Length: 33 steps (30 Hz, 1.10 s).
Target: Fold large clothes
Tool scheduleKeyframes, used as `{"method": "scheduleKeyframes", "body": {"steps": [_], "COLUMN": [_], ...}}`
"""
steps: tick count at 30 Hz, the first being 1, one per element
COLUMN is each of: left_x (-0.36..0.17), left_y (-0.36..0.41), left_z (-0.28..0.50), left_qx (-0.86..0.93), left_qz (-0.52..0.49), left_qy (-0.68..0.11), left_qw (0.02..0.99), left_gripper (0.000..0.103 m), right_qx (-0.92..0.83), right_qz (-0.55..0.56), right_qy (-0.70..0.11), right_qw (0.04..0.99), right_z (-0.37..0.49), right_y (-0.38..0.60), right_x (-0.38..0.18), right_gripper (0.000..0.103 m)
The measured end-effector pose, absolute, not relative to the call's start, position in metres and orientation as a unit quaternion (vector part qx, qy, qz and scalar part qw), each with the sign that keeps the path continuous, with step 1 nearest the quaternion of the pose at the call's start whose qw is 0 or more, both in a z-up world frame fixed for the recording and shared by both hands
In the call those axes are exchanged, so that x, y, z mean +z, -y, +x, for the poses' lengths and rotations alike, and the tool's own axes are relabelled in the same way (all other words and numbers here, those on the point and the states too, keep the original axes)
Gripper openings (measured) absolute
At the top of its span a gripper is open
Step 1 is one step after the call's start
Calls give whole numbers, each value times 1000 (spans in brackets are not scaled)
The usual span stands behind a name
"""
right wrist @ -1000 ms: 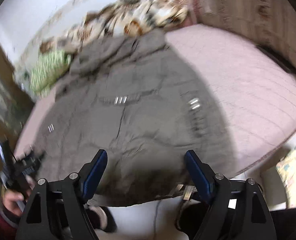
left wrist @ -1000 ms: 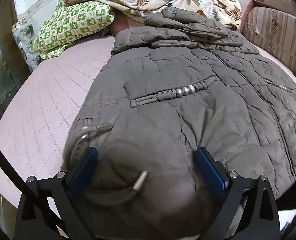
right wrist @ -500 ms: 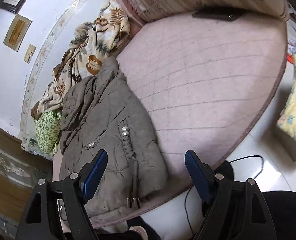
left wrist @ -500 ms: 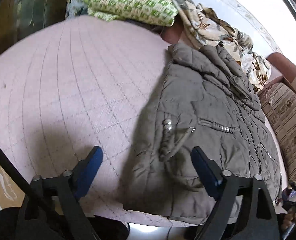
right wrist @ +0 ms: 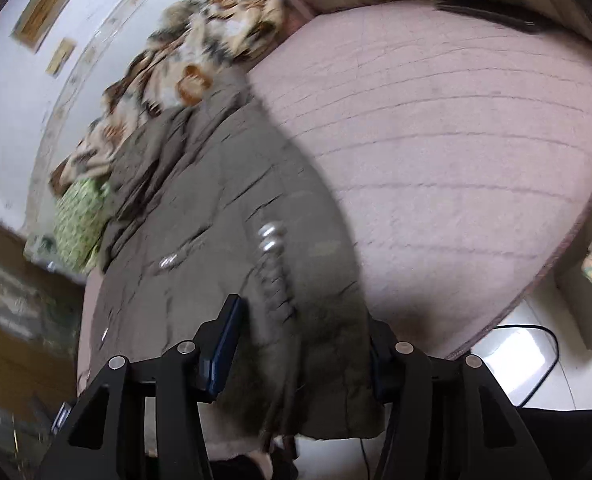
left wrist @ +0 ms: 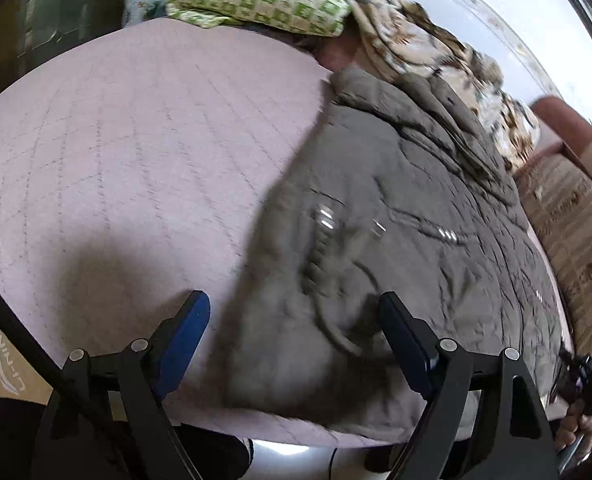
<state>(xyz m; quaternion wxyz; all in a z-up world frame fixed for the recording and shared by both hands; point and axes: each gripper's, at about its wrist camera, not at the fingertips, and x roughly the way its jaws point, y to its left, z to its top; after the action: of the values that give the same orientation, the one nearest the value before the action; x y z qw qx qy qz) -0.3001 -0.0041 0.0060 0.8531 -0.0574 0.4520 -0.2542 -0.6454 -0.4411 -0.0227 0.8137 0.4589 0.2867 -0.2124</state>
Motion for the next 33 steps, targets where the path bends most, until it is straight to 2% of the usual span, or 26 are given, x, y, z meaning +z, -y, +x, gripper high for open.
{"method": "scheduleKeyframes", "body": {"steps": [2,5,7,10,11,13,15,17,18,20,26,33], "left_x": [7,9,7,3,2,0,0,1,2,1,-1,-3], "left_y": [12,18,17,18,23,32,40,43,44,45,46,47], "left_z": [-311,-318,-314,-312,-313,-316,-319,-320,-320,-321,-323,-322], "left_qx": [-259,-251,-246,-240,-240,-234,-226,-224,-222,-218,-212,-195], "left_qz": [-40,-19,-26,-25,-16,7,26,33,37,41,48,51], "left_qy": [-441,-422,-424,-423,-419,-410,-397,-390,-387,-385,-374,-376], "left_qw": [858,871,871,873,875,882,889,893,894,896,902,904], "left_gripper": [69,52,52,59,68,75,75,72,69,69,71,82], "right_qx": [-180,-146,-151,-195,-196,-201,-196,-167,-167,-185,-194,-203], "right_qz": [445,428,431,451,459,451,437,436,424,389,389,377], "right_qy": [-290,-282,-282,-293,-288,-287,-296,-294,-298,-319,-320,-307], "right_qw": [828,847,844,820,817,821,826,834,839,844,842,850], "right_z": [-639,-632,-631,-630,-630,-629,-624,-623,-620,-613,-612,-618], "right_y": [428,415,417,427,428,427,424,422,420,413,415,410], "right_x": [-19,-12,-14,-29,-31,-30,-26,-22,-20,-19,-24,-24], "right_gripper": [49,45,43,43,43,44,42,31,29,29,30,30]}}
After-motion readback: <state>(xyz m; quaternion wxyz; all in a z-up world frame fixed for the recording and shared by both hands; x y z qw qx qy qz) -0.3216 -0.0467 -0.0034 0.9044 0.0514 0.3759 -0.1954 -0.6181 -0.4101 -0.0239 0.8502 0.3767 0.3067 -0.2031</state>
